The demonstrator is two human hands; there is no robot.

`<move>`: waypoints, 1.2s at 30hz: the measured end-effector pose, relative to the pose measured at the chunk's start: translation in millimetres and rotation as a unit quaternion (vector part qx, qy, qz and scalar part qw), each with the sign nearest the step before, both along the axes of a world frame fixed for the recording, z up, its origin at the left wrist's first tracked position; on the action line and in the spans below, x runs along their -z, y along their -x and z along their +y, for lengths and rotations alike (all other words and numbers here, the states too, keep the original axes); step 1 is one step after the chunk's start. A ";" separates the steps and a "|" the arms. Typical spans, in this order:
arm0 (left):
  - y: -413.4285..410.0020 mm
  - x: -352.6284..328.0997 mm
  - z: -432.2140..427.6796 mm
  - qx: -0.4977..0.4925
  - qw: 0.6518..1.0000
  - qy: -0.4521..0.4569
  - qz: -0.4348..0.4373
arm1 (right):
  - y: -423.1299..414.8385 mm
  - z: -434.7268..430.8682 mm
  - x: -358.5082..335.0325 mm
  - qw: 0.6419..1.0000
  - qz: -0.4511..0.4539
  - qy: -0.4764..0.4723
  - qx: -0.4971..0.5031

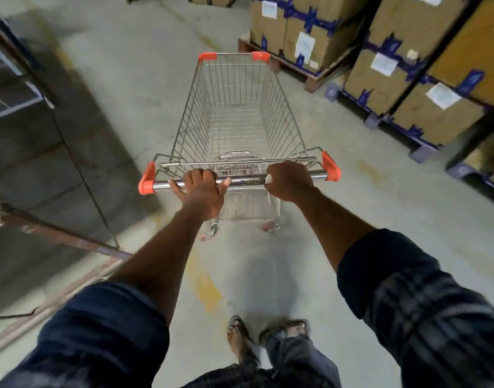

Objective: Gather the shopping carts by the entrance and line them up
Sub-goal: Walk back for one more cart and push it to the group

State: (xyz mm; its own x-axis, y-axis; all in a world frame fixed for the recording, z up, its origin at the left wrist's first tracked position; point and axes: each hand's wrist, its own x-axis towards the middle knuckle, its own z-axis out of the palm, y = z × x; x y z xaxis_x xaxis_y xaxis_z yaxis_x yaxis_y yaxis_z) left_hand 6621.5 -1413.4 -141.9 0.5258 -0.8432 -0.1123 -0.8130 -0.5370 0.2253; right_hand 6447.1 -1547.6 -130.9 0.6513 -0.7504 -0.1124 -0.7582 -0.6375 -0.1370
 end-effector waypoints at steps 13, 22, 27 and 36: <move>183.0 3.9 -127.3 0.227 0.974 -0.005 0.004 | 222.3 -18.2 -0.6 0.967 0.023 0.022 0.251; 310.2 3.9 -203.9 0.416 0.910 -0.010 0.000 | 350.2 -9.6 8.0 0.914 0.047 0.064 0.398; 390.3 3.3 -234.9 0.508 0.861 0.008 -0.027 | 419.1 0.6 12.0 0.877 0.061 0.082 0.469; 541.6 2.0 -257.0 0.633 0.774 0.005 -0.012 | 542.6 35.1 11.1 0.813 0.086 0.070 0.572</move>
